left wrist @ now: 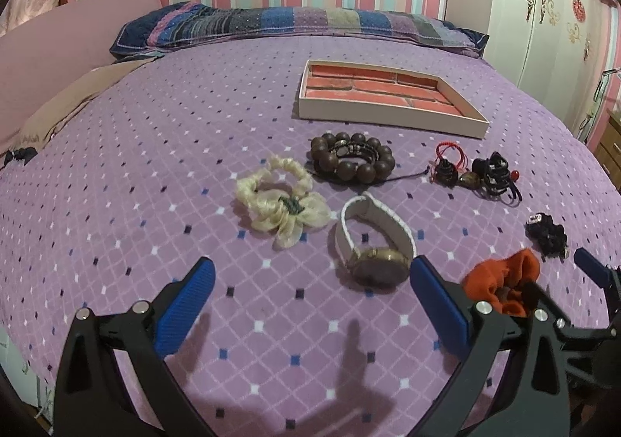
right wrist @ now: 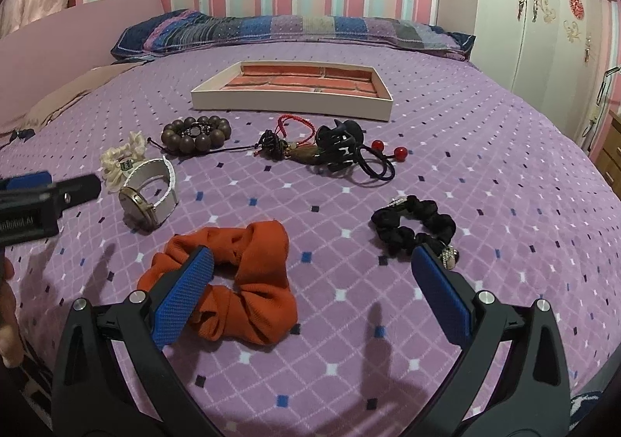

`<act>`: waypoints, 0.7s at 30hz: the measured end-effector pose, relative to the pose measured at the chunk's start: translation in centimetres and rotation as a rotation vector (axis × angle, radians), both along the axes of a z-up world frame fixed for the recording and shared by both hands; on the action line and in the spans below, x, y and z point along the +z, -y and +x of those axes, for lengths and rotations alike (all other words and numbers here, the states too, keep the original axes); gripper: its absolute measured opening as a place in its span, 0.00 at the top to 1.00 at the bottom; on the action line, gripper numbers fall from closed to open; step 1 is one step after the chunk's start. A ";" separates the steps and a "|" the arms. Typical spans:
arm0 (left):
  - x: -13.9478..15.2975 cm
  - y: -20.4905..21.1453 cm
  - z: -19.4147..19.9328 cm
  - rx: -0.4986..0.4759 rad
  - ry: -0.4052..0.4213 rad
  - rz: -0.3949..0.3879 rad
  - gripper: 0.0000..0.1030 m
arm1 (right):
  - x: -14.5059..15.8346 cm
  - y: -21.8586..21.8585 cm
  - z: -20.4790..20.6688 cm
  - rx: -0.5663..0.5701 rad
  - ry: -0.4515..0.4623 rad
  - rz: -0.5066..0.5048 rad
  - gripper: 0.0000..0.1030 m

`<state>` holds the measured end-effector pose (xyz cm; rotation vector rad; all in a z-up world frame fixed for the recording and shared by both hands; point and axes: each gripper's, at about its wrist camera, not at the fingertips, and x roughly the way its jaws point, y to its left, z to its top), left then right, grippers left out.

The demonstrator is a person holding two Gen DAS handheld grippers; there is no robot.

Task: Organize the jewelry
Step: 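Move the left tool to the white-band watch while the right tool moves to the orange scrunchie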

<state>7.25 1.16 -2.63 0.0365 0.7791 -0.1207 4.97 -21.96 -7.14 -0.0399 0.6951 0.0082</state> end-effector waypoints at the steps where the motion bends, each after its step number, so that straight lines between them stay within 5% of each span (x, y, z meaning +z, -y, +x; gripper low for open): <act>1: 0.1 0.1 0.4 -0.007 -0.004 0.001 0.05 | -0.1 0.0 0.2 0.001 -0.007 0.000 0.04; 21: -3.3 -0.9 7.6 -0.078 -0.272 -0.063 0.30 | -2.7 0.4 3.4 0.006 -0.128 0.017 0.15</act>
